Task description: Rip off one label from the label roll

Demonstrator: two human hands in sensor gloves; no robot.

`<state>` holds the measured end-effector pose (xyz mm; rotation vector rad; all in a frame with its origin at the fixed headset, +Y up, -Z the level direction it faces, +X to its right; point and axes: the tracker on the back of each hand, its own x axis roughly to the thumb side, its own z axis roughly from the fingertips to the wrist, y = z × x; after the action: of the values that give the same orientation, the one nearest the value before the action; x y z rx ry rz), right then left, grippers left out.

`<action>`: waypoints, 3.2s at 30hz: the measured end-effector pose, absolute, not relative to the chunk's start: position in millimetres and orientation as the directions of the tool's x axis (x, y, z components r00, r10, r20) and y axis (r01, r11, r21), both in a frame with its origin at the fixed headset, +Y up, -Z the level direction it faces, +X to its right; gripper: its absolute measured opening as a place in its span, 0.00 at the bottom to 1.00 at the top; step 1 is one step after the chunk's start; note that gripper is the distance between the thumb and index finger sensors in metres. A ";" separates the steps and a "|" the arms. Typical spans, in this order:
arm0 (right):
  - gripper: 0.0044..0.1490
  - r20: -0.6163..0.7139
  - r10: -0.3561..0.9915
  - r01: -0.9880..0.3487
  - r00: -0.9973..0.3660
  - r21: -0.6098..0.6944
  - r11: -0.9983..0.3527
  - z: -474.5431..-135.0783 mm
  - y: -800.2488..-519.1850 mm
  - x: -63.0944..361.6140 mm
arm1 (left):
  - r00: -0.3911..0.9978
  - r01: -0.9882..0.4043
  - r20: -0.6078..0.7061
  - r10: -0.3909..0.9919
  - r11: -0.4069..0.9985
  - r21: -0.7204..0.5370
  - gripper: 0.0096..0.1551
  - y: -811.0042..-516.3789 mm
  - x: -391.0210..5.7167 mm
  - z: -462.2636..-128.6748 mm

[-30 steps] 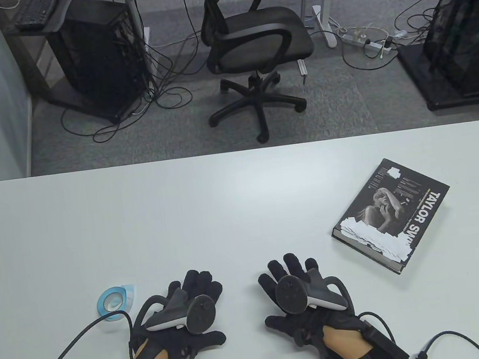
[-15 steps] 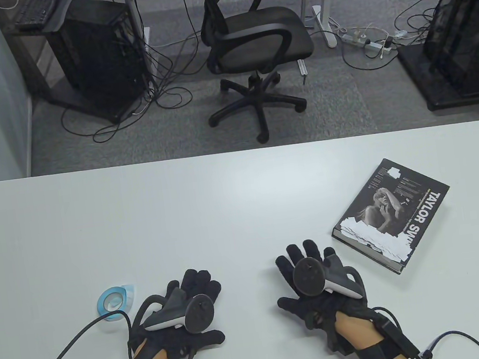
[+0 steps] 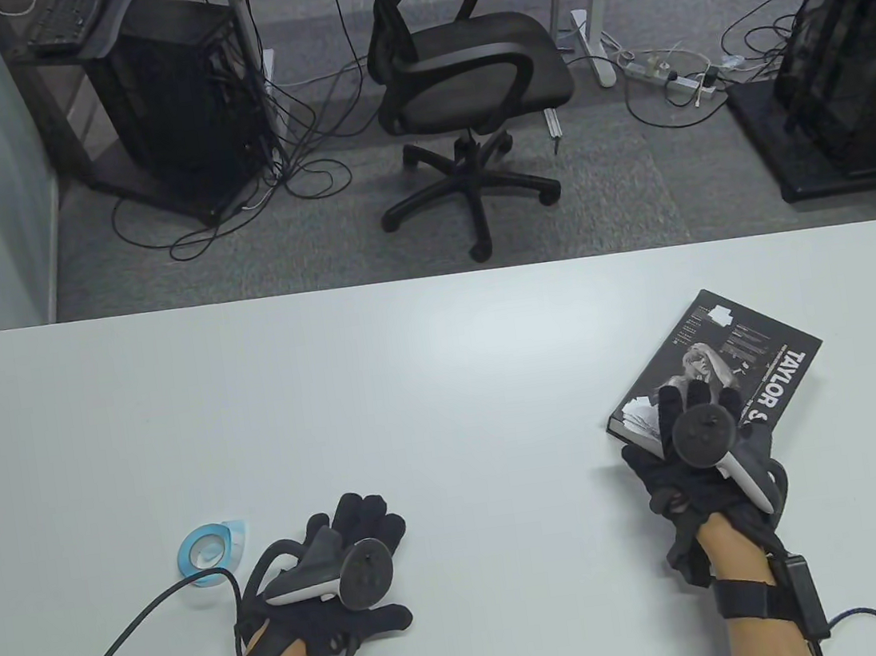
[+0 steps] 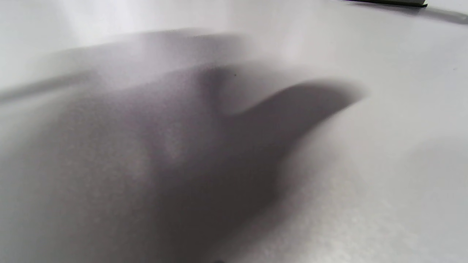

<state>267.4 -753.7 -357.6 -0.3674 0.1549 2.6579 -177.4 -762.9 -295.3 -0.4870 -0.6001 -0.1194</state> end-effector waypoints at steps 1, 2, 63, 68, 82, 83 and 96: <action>0.55 -0.290 0.436 -0.466 -0.852 0.041 -0.884 -357.7 -756.1 270.3 | 0.822 0.246 0.569 0.031 0.881 -0.403 0.63 -762.6 -177.3 -295.2; 0.55 -0.300 0.442 -0.474 -0.845 0.037 -0.880 -358.0 -758.6 272.3 | 0.821 0.248 0.570 0.028 0.882 -0.400 0.63 -762.7 -176.9 -295.4; 0.51 0.409 0.447 -0.189 -0.795 0.533 -0.825 -285.8 -769.8 38.5 | 0.875 0.237 0.480 -0.059 0.917 -0.319 0.62 -742.5 -203.9 -297.0; 0.51 0.429 0.435 -0.185 -0.791 0.511 -0.840 -292.6 -775.2 26.6 | 0.878 0.230 0.476 -0.054 0.919 -0.320 0.62 -741.3 -204.6 -297.3; 0.50 0.437 0.541 -0.323 -0.719 0.479 -0.816 -294.1 -766.1 40.9 | 0.906 0.193 0.421 -0.043 0.927 -0.321 0.62 -734.1 -220.2 -299.1; 0.50 0.437 0.540 -0.340 -0.719 0.457 -0.822 -294.3 -761.8 47.6 | 0.910 0.187 0.412 -0.041 0.929 -0.320 0.62 -733.5 -222.4 -299.3; 0.49 0.318 0.580 -0.524 -0.750 0.251 -0.814 -310.4 -720.6 133.0 | 0.981 0.097 0.187 -0.043 0.953 -0.288 0.61 -706.0 -284.7 -307.1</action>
<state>133.0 -720.6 -310.4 0.5155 0.1945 2.4800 -284.7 -706.0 -307.1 -0.3010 -0.1807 -0.0712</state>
